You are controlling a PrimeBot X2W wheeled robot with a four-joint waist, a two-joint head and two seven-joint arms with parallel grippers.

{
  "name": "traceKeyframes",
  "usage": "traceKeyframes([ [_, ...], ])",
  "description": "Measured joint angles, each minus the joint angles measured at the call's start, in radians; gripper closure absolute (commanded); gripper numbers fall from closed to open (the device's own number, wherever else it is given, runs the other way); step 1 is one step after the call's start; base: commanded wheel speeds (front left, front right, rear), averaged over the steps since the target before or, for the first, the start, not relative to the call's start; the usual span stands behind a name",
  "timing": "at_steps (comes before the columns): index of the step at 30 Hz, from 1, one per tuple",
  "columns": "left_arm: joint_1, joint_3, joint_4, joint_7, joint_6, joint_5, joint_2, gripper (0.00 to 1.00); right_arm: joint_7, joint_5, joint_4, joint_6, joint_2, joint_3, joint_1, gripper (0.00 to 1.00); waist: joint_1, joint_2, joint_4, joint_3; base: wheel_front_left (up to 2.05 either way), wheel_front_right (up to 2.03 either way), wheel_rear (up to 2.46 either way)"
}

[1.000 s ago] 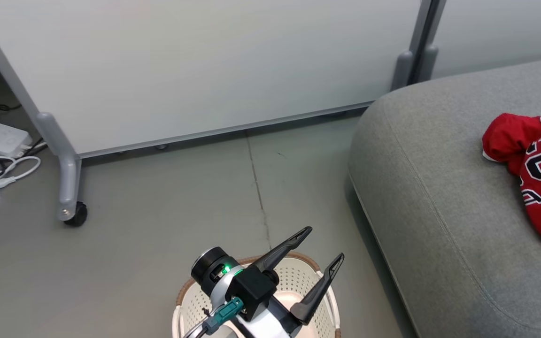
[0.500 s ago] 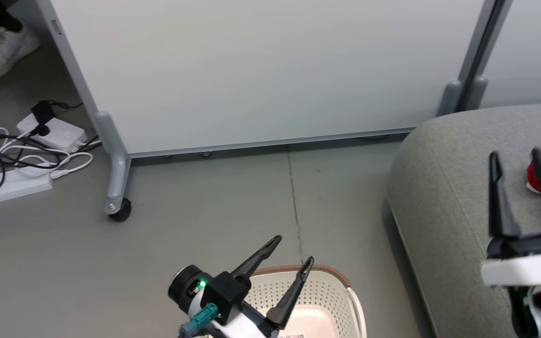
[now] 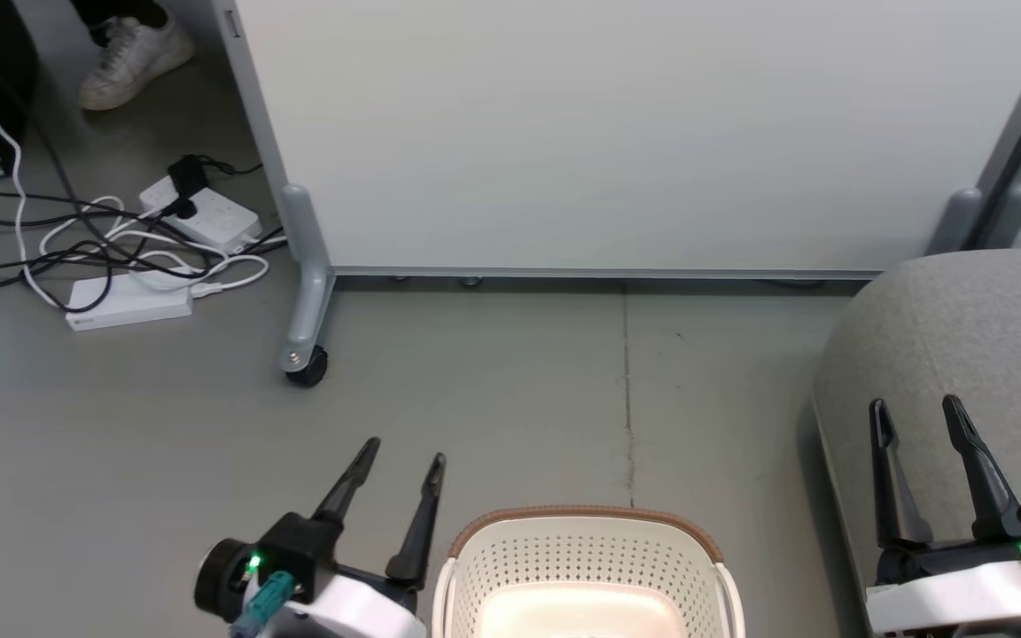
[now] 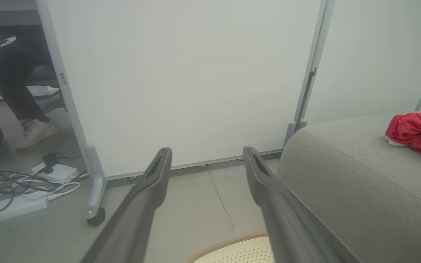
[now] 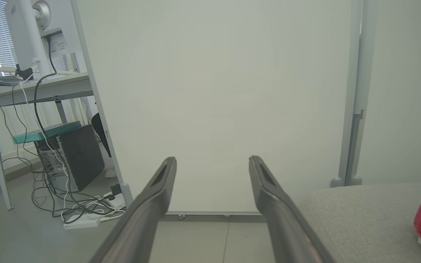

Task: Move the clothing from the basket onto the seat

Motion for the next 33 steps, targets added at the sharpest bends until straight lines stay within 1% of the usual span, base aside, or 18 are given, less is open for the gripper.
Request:
traceKeyframes([
  [4, 0.029, 0.046, -0.02, 0.0, 0.025, -0.015, 0.0, 0.0, 0.0, 0.003, 0.009, 0.0, 0.003, -0.002, 0.016, 0.0, 0.0, 0.0, 0.03, 0.001, 0.0, 0.0, 0.0],
  [8, 0.053, 0.052, -0.023, 0.0, 0.026, -0.006, 0.0, 0.0, 0.0, 0.013, 0.02, 0.0, 0.004, 0.005, 0.019, 0.0, 0.0, 0.0, 0.048, 0.001, 0.0, 0.0, 0.0],
  [11, 0.061, 0.058, -0.038, 0.0, 0.035, -0.004, -0.001, 0.0, 0.0, 0.02, 0.02, 0.0, 0.004, 0.008, 0.021, 0.0, 0.0, 0.0, 0.053, 0.0, 0.0, 0.0, 0.0],
  [16, 0.063, 0.064, -0.104, 0.0, 0.053, 0.018, -0.001, 0.0, 0.0, 0.026, 0.023, 0.0, 0.004, 0.007, 0.032, 0.0, 0.0, 0.0, 0.051, 0.001, 0.0, 0.0, 0.0],
  [20, 0.072, 0.076, -0.099, 0.0, 0.082, -0.011, 0.0, 0.0, 0.0, 0.018, 0.026, 0.0, 0.004, 0.014, 0.033, 0.0, 0.0, 0.0, 0.043, 0.0, 0.0, 0.0, 0.0],
  [28, 0.071, 0.084, -0.095, 0.0, 0.113, -0.012, -0.001, 0.0, 0.0, 0.018, 0.034, 0.0, 0.004, 0.014, 0.034, 0.0, 0.0, 0.0, 0.029, 0.003, 0.0, 0.0, 0.0],
  [30, 0.068, 0.09, -0.103, 0.0, 0.132, -0.029, -0.001, 0.0, 0.0, 0.018, 0.036, 0.0, 0.004, 0.013, 0.035, 0.0, 0.0, 0.0, 0.028, 0.004, 0.0, 0.0, 0.0],
  [33, 0.067, 0.091, -0.115, 0.0, 0.133, -0.03, 0.0, 0.0, 0.0, 0.018, 0.04, 0.0, 0.004, 0.012, 0.036, 0.0, 0.0, 0.0, 0.028, 0.004, 0.0, 0.0, 0.0],
])
